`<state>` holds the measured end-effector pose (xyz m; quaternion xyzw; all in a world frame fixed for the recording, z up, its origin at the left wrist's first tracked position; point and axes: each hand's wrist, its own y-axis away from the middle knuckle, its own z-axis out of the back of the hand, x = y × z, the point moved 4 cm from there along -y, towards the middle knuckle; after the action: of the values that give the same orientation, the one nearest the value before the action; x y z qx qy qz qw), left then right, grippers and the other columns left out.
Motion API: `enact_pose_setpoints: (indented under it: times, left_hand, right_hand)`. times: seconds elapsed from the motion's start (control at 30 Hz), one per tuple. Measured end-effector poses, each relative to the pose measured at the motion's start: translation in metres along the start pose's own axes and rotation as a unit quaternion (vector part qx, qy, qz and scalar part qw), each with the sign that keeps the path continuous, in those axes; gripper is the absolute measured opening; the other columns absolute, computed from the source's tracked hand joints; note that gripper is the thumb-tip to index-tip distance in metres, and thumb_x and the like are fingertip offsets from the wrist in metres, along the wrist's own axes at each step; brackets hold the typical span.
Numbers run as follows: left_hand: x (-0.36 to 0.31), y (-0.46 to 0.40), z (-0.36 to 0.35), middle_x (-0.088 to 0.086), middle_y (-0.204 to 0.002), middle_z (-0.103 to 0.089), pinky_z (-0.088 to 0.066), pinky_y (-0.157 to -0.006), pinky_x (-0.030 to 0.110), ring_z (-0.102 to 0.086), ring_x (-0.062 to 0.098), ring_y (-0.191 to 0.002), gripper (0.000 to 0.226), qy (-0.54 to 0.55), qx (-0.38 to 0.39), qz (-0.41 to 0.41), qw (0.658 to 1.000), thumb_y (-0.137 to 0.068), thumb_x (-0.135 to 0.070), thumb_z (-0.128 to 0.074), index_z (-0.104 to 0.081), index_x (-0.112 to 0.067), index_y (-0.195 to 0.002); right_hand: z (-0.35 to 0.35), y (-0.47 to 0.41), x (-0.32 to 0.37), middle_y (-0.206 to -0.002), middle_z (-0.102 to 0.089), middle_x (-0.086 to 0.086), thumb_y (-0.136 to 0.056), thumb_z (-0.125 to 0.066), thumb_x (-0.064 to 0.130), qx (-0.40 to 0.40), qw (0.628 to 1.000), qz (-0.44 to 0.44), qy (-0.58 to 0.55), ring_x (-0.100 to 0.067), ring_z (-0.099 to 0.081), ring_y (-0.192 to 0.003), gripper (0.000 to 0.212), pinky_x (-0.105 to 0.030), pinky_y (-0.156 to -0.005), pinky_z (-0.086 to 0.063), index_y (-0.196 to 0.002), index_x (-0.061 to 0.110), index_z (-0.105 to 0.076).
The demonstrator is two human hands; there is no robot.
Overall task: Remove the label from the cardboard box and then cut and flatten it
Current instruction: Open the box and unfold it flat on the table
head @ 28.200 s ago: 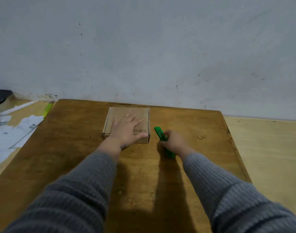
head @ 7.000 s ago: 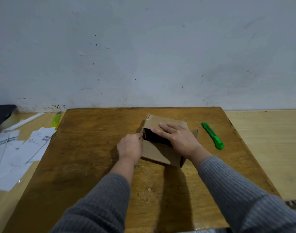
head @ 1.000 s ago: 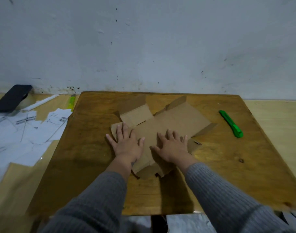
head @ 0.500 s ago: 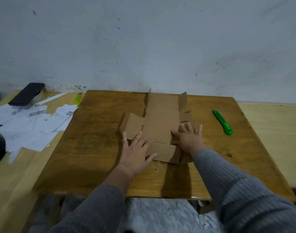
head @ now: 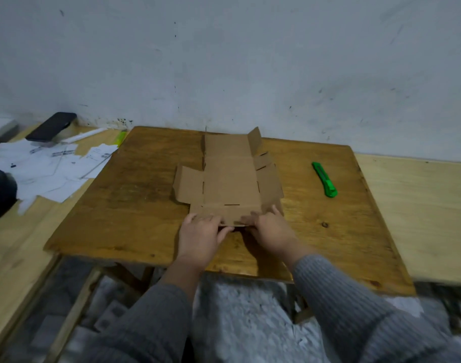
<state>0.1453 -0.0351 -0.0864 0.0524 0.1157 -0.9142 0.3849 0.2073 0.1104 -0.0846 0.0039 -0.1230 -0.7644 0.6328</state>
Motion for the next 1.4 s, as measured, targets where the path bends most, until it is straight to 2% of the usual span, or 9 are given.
enact_pose_setpoints:
  times: [0.17, 0.27, 0.4, 0.53, 0.67, 0.9, 1.03, 1.2, 1.4]
  left_hand:
    - [-0.002, 0.026, -0.026, -0.007, -0.159, -0.021, -0.005, -0.12, 0.044, -0.012, 0.009, -0.147, 0.061, 0.052, 0.153, 0.071, 0.984, -0.099, -0.055, -0.013, -0.028, -0.025, -0.151]
    - [-0.003, 0.024, -0.033, -0.009, -0.161, -0.001, 0.002, -0.119, 0.048, 0.003, 0.008, -0.148, 0.058, 0.007, 0.184, 0.069, 0.981, -0.102, -0.048, -0.012, -0.009, -0.024, -0.154]
    - [0.0, 0.021, -0.036, -0.001, -0.161, -0.011, -0.009, -0.118, 0.046, -0.006, 0.02, -0.147, 0.066, -0.003, 0.123, 0.105, 0.987, -0.098, -0.055, -0.03, -0.011, -0.023, -0.153]
    - [0.02, 0.021, -0.034, 0.011, -0.159, -0.003, -0.006, -0.116, 0.048, -0.005, 0.028, -0.146, 0.121, 0.07, 0.056, 0.251, 0.964, -0.069, -0.079, -0.056, 0.005, -0.015, -0.151]
    - [0.039, 0.014, -0.044, 0.005, -0.158, 0.026, 0.017, -0.111, 0.055, 0.023, 0.019, -0.145, 0.145, 0.071, 0.187, 0.276, 0.94, -0.055, -0.093, -0.048, 0.03, -0.01, -0.145]
    - [0.025, 0.006, -0.05, -0.01, -0.155, 0.025, 0.015, -0.112, 0.058, 0.019, 0.011, -0.145, 0.101, 0.097, 0.141, 0.063, 0.983, -0.085, -0.072, -0.039, 0.024, -0.025, -0.148]
    - [0.023, -0.001, -0.056, -0.014, -0.157, 0.018, 0.015, -0.113, 0.053, 0.02, 0.002, -0.142, 0.072, 0.086, 0.175, 0.043, 0.98, -0.097, -0.06, -0.022, 0.007, -0.026, -0.153]
    - [0.025, -0.01, -0.049, -0.019, -0.158, -0.01, 0.004, -0.117, 0.047, -0.002, 0.002, -0.146, 0.05, 0.118, 0.137, 0.077, 0.981, -0.102, -0.046, -0.022, -0.025, -0.031, -0.15]
    - [0.024, -0.006, -0.059, -0.007, -0.161, 0.009, 0.015, -0.111, 0.061, 0.017, 0.016, -0.146, 0.059, 0.05, 0.167, 0.091, 0.98, -0.1, -0.049, -0.023, -0.004, -0.032, -0.154]
  right_hand:
    - [-0.036, 0.025, -0.008, -0.159, -0.011, 0.006, -0.091, -0.013, 0.064, 0.048, 0.998, -0.008, -0.027, -0.028, 0.001, -0.147, 0.058, -0.059, -0.113, 0.009, -0.146, 0.045, -0.017]
    - [-0.044, 0.023, -0.014, -0.16, 0.002, 0.008, -0.097, -0.011, 0.054, 0.064, 0.996, -0.021, -0.058, -0.025, 0.012, -0.146, 0.052, -0.058, -0.113, 0.01, -0.148, 0.042, -0.012]
    - [-0.05, 0.021, -0.017, -0.16, 0.007, 0.002, -0.1, -0.025, 0.045, 0.01, 0.999, -0.033, -0.039, -0.024, 0.013, -0.146, 0.053, -0.057, -0.115, 0.007, -0.15, 0.036, -0.009]
    - [-0.049, 0.028, -0.035, -0.151, 0.035, -0.008, -0.074, -0.052, 0.074, -0.089, 0.967, -0.216, -0.1, -0.029, 0.031, -0.139, 0.113, -0.057, -0.102, 0.023, -0.146, 0.027, 0.022]
    - [-0.049, 0.033, -0.05, -0.156, 0.024, -0.004, -0.056, -0.058, 0.084, -0.073, 0.932, -0.318, -0.159, -0.024, 0.026, -0.142, 0.14, -0.062, -0.1, 0.024, -0.145, 0.014, 0.025]
    - [-0.047, 0.022, -0.032, -0.159, 0.01, 0.007, -0.086, -0.046, 0.062, -0.069, 0.979, -0.154, -0.115, -0.018, 0.018, -0.144, 0.093, -0.065, -0.109, 0.013, -0.15, 0.023, 0.009]
    - [-0.049, 0.023, -0.032, -0.16, 0.006, 0.004, -0.094, -0.024, 0.059, -0.053, 0.989, -0.111, -0.076, -0.02, 0.019, -0.145, 0.062, -0.062, -0.11, 0.013, -0.149, 0.035, -0.009]
    - [-0.033, 0.006, -0.044, -0.138, -0.039, 0.0, -0.094, -0.039, 0.051, -0.144, 0.952, -0.219, -0.155, -0.022, -0.022, -0.136, 0.035, -0.062, -0.113, 0.004, -0.113, 0.038, -0.066]
    - [-0.033, -0.009, -0.043, -0.125, -0.044, 0.002, -0.078, -0.068, 0.048, -0.134, 0.917, -0.327, -0.186, -0.024, -0.03, -0.129, 0.019, -0.061, -0.113, 0.003, -0.092, 0.035, -0.066]
